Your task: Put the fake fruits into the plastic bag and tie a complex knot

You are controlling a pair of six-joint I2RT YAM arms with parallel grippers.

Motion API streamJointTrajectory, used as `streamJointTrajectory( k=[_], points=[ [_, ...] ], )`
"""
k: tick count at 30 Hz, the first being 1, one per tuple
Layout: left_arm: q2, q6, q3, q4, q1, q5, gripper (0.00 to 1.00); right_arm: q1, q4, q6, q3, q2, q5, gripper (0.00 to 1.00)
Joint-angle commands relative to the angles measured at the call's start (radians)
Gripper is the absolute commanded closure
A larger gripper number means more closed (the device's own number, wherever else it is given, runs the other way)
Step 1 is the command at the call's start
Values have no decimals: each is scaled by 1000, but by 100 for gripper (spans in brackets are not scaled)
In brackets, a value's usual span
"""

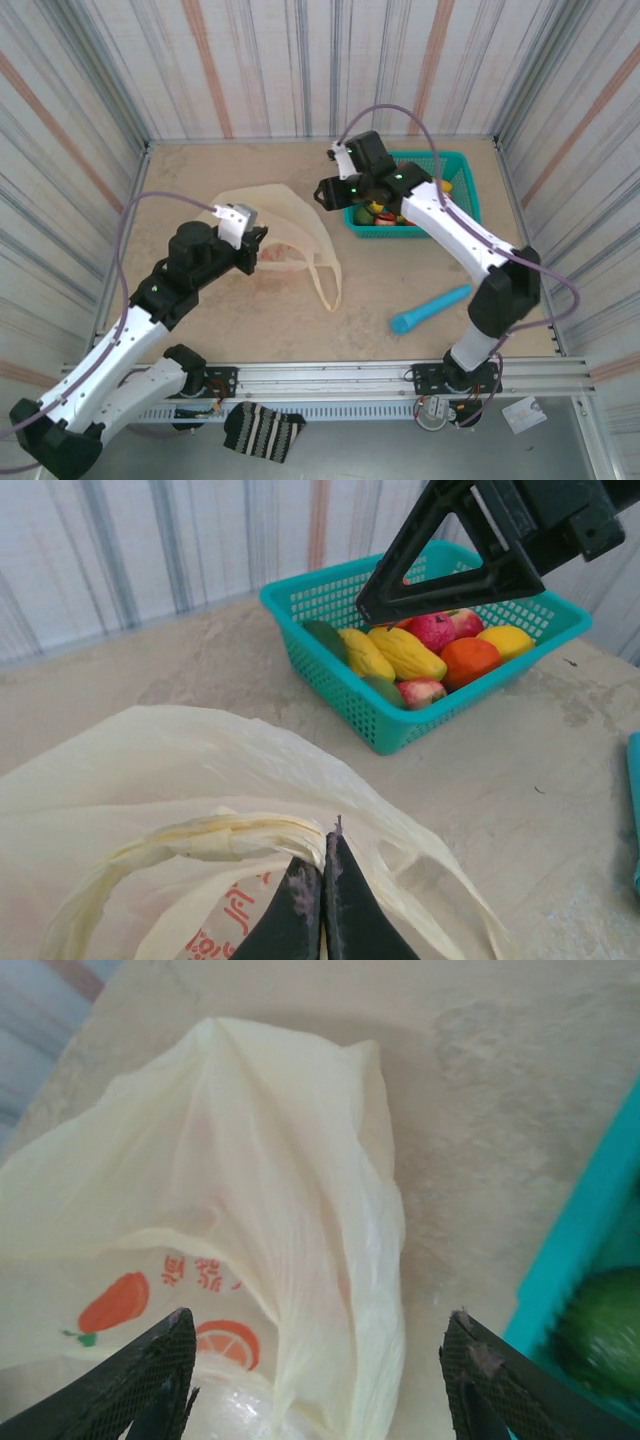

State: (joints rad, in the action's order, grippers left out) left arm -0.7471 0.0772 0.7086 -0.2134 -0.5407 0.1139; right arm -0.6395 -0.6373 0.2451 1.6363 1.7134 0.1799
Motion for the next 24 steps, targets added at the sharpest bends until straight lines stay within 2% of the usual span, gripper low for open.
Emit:
streamJointTrajectory(
  k=[1, 3, 6, 10, 11, 13, 14, 16, 18, 23, 24],
  points=[
    [77, 212, -90, -33, 32, 1, 100, -60, -127, -91, 70, 144, 24, 33],
    [96, 298, -107, -82, 38, -41, 100, -84, -121, -86, 95, 216, 62, 33],
    [72, 380, -94, -171, 38, -28, 100, -107, -114, -63, 123, 313, 104, 32],
    [68, 391, -97, -179, 36, 65, 100, -136, -100, -35, 138, 402, -17, 30],
    [75, 392, -102, -180, 36, 63, 100, -133, -86, -18, 134, 411, -53, 33],
    [96, 397, -112, -190, 36, 44, 100, -118, -18, 23, 93, 410, -80, 45],
    [103, 403, -115, -195, 36, 41, 100, -110, 5, 40, 80, 406, -74, 55],
    [105, 416, -113, -221, 36, 39, 100, -90, 66, 86, 40, 386, -76, 86],
    [92, 442, -105, -250, 36, 49, 99, -70, 122, 132, -8, 354, -57, 100],
    [52, 541, -111, -255, 36, 145, 91, -60, 223, 193, -113, 273, -45, 100],
    [52, 559, -113, -251, 36, 155, 87, -60, 243, 206, -133, 259, -51, 100]
  ],
)
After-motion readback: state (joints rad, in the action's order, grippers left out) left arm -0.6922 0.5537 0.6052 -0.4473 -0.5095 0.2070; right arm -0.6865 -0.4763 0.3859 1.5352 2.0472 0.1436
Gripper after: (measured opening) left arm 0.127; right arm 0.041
